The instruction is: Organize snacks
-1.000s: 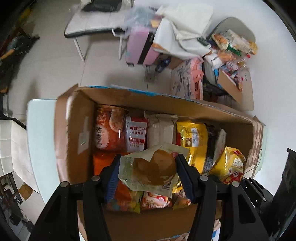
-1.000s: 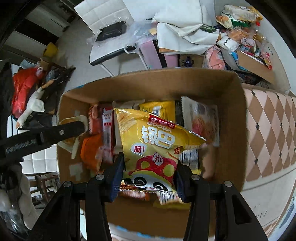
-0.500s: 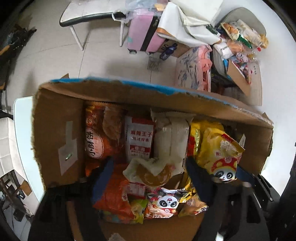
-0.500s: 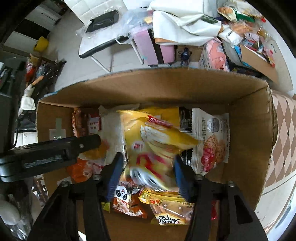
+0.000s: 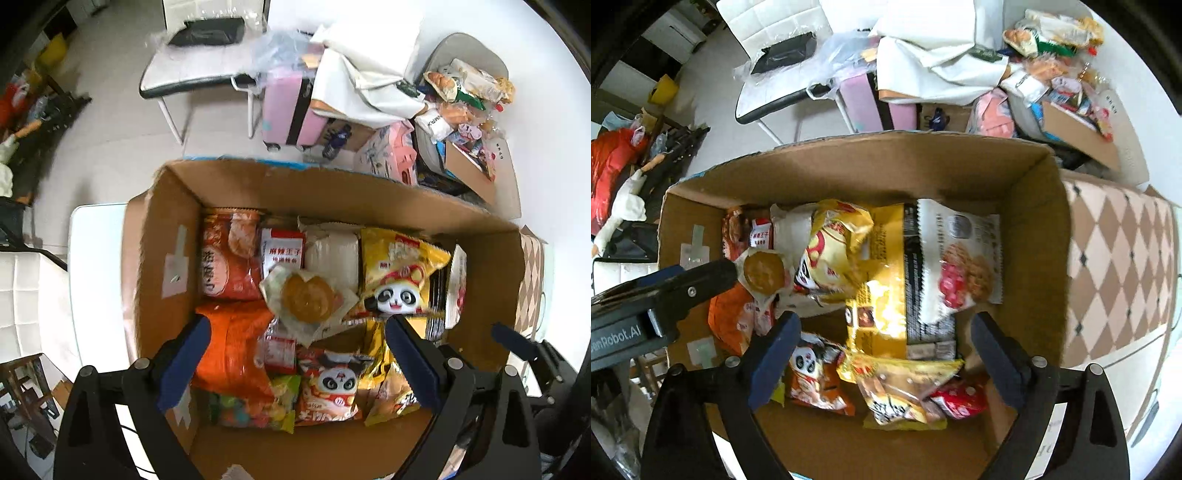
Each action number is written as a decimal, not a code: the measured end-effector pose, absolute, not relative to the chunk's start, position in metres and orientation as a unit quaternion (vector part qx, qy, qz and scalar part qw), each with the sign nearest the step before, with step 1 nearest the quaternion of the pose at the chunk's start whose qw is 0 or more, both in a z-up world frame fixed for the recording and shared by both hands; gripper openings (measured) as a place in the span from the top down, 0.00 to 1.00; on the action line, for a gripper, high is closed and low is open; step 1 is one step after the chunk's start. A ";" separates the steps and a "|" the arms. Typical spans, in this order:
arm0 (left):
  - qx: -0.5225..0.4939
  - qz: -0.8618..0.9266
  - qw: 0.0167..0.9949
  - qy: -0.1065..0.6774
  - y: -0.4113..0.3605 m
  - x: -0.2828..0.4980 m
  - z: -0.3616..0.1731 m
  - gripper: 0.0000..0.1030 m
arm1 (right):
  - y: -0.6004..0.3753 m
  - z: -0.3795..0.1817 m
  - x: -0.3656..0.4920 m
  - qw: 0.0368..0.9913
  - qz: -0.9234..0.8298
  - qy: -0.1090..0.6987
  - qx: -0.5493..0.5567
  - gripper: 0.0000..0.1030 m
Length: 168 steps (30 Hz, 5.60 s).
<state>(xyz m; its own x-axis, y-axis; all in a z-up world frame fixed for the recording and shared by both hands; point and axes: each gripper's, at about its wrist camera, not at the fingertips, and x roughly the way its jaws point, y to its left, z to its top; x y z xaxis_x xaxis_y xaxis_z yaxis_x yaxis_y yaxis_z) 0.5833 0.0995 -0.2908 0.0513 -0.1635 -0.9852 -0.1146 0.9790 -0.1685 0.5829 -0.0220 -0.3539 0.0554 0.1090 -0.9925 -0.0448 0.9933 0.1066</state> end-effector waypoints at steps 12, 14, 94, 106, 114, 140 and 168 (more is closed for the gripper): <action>-0.090 -0.007 0.784 0.614 0.089 0.504 -0.230 0.06 | -0.046 -0.297 0.515 0.775 0.051 0.629 0.030 0.07; -0.082 -0.003 0.796 0.600 0.085 0.488 -0.218 0.06 | -0.049 -0.286 0.500 0.785 0.051 0.617 0.030 0.07; -0.026 0.082 0.909 0.408 0.042 0.238 -0.045 0.01 | -0.106 -0.060 0.221 0.910 0.044 0.413 -0.002 0.01; -0.029 0.075 0.910 0.406 0.038 0.238 -0.046 0.01 | -0.108 -0.059 0.221 0.911 0.040 0.410 -0.001 0.01; -0.033 0.072 0.911 0.406 0.038 0.238 -0.043 0.01 | -0.108 -0.058 0.222 0.911 0.040 0.410 -0.001 0.01; -0.035 0.074 0.912 0.402 0.031 0.234 -0.033 0.01 | -0.109 -0.050 0.216 0.911 0.044 0.411 0.001 0.01; -0.034 0.069 0.914 0.398 0.022 0.232 -0.022 0.01 | -0.105 -0.044 0.209 0.912 0.050 0.408 0.000 0.01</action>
